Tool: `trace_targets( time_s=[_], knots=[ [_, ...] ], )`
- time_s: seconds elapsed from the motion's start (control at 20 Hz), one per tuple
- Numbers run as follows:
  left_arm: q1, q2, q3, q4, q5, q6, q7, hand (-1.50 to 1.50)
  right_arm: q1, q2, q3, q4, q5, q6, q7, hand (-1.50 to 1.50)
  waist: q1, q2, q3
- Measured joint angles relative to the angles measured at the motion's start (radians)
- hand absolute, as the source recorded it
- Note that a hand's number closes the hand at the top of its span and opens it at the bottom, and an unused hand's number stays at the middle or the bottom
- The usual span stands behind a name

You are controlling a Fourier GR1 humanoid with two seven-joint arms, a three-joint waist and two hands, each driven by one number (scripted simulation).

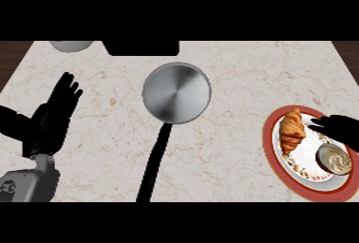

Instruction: Pick the cupcake from the plate and place it in the pan

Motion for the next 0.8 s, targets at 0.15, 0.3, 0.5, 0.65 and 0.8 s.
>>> trace_targets(
  time_s=[0.15, 0.3, 0.5, 0.65, 0.8],
  knots=[
    [0.011, -0.014, -0.001, 0.001, -0.011, -0.009, -0.015, 0.0, -0.018, 0.022, 0.005, 0.059, 0.047, -0.018, -0.026, -1.5, 0.002, 0.0, 0.0],
    [-0.006, -0.015, 0.018, 0.016, -0.008, -0.023, -0.012, 0.0, -0.021, 0.063, 0.013, 0.085, 0.09, -0.034, -0.033, -1.5, 0.001, 0.0, 0.0],
    [0.014, -0.034, 0.01, -0.028, -0.032, -0.011, 0.01, 0.0, -0.044, 0.102, -0.003, 0.14, 0.124, -0.044, -0.061, -1.5, 0.002, 0.0, 0.0],
    [0.015, -0.035, 0.024, -0.023, -0.034, -0.026, 0.009, 0.0, -0.05, 0.134, -0.014, 0.14, 0.141, -0.027, -0.065, -1.5, 0.001, 0.0, 0.0],
    [0.024, -0.05, 0.016, -0.025, -0.054, -0.024, 0.003, 0.0, -0.053, 0.159, -0.016, 0.169, 0.168, -0.035, -0.072, -1.5, 0.001, -0.001, -0.001]
  ],
)
